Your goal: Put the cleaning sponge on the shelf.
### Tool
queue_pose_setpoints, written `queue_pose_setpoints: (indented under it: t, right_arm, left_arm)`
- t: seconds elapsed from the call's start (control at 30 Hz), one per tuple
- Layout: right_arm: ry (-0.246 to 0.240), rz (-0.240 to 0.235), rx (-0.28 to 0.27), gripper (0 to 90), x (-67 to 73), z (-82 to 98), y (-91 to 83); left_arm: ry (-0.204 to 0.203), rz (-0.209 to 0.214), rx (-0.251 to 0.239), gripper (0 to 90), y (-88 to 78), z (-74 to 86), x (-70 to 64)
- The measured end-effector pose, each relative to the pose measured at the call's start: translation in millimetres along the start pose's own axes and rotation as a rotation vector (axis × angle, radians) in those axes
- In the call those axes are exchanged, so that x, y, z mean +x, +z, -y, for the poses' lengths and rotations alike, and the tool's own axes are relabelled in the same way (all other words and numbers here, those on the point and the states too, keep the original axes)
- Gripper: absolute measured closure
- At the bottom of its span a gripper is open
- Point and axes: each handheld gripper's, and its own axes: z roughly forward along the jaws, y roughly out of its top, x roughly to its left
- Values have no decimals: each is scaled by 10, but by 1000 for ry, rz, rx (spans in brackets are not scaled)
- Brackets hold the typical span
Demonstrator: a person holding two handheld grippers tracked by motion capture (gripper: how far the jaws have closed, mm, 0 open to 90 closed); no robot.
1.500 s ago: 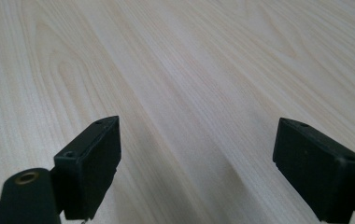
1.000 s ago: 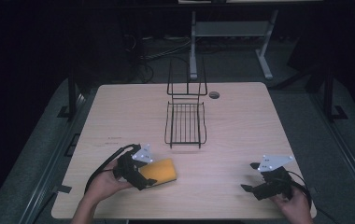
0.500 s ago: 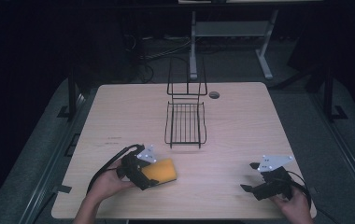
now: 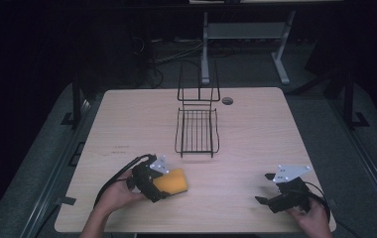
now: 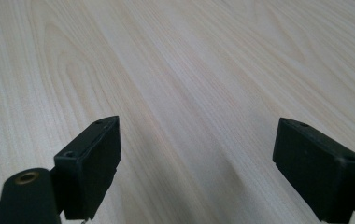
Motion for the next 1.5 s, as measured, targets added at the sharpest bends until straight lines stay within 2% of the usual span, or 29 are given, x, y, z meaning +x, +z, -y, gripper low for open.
queue_pose_setpoints:
  t: [0.6,1.2,1.5]
  right_arm:
    - [-3,-3,-5,151,3,2,-7]
    - [-8,-4,-7,151,5,2,-14]
    - [-9,-1,-13,151,7,2,-25]
  left_arm:
    - [3,-14,33,162,96,-33,-7]
    - [5,-8,59,163,152,-44,19]
    - [11,2,65,203,164,-47,16]
